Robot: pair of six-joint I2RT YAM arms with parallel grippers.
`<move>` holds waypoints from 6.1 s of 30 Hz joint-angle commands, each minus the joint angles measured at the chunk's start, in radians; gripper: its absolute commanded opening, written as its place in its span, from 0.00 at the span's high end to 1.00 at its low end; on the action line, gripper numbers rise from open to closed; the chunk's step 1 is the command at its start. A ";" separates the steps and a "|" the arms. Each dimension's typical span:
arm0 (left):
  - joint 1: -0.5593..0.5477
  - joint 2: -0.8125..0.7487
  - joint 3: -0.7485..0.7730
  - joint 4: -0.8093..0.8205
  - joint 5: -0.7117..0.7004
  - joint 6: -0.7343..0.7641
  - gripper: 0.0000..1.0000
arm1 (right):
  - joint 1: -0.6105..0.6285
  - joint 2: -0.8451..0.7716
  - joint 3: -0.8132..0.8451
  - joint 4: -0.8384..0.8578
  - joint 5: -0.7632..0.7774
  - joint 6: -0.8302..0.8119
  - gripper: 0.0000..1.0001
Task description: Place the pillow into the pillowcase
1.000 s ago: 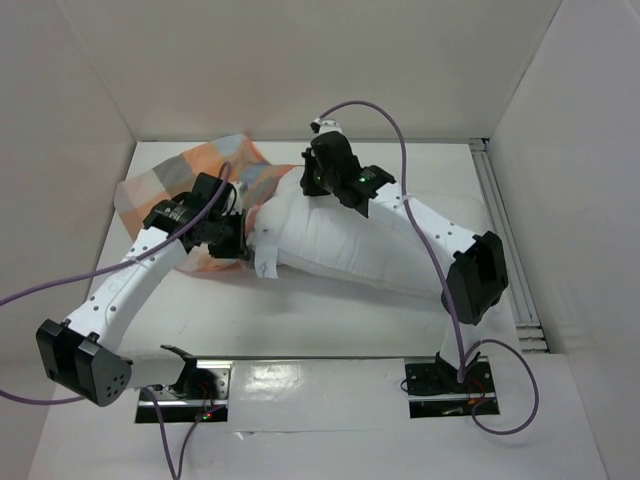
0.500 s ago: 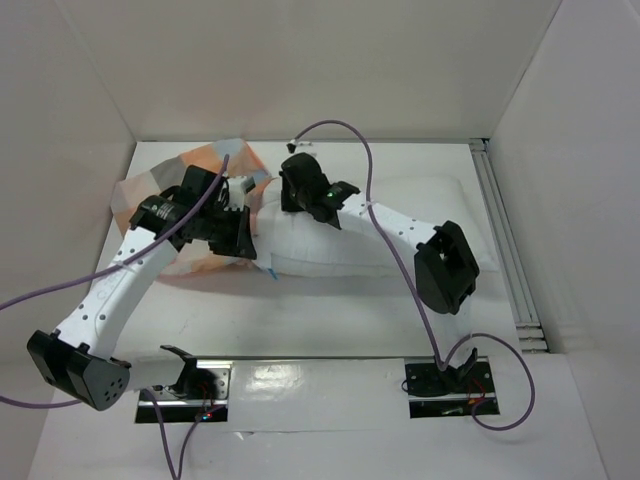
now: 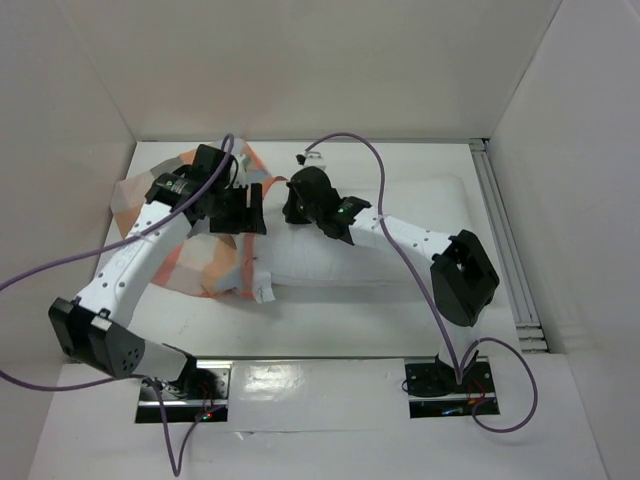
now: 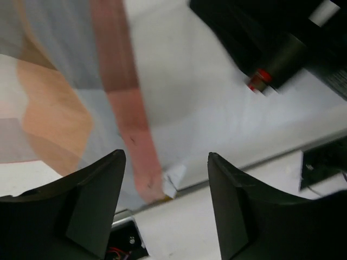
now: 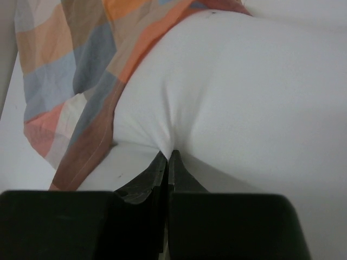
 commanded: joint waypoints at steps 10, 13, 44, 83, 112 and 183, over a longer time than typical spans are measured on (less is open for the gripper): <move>0.006 0.238 0.022 0.132 -0.274 -0.081 0.28 | -0.006 -0.030 -0.022 -0.017 0.035 0.004 1.00; 0.006 0.261 0.022 0.132 -0.240 -0.072 0.49 | -0.006 -0.021 -0.013 -0.017 0.035 0.004 1.00; 0.020 0.134 0.097 0.029 -0.067 -0.049 0.90 | -0.028 0.031 0.080 -0.097 0.136 -0.025 1.00; -0.011 -0.046 -0.243 0.126 0.397 -0.023 1.00 | -0.068 0.056 0.173 -0.060 0.245 0.114 1.00; -0.005 0.572 0.551 0.098 -0.238 -0.092 0.32 | -0.161 -0.354 0.011 -0.474 0.262 -0.120 0.01; -0.298 -0.431 -0.699 0.405 -0.430 -0.489 0.17 | 0.333 -0.340 -0.079 -0.384 0.242 -0.369 0.01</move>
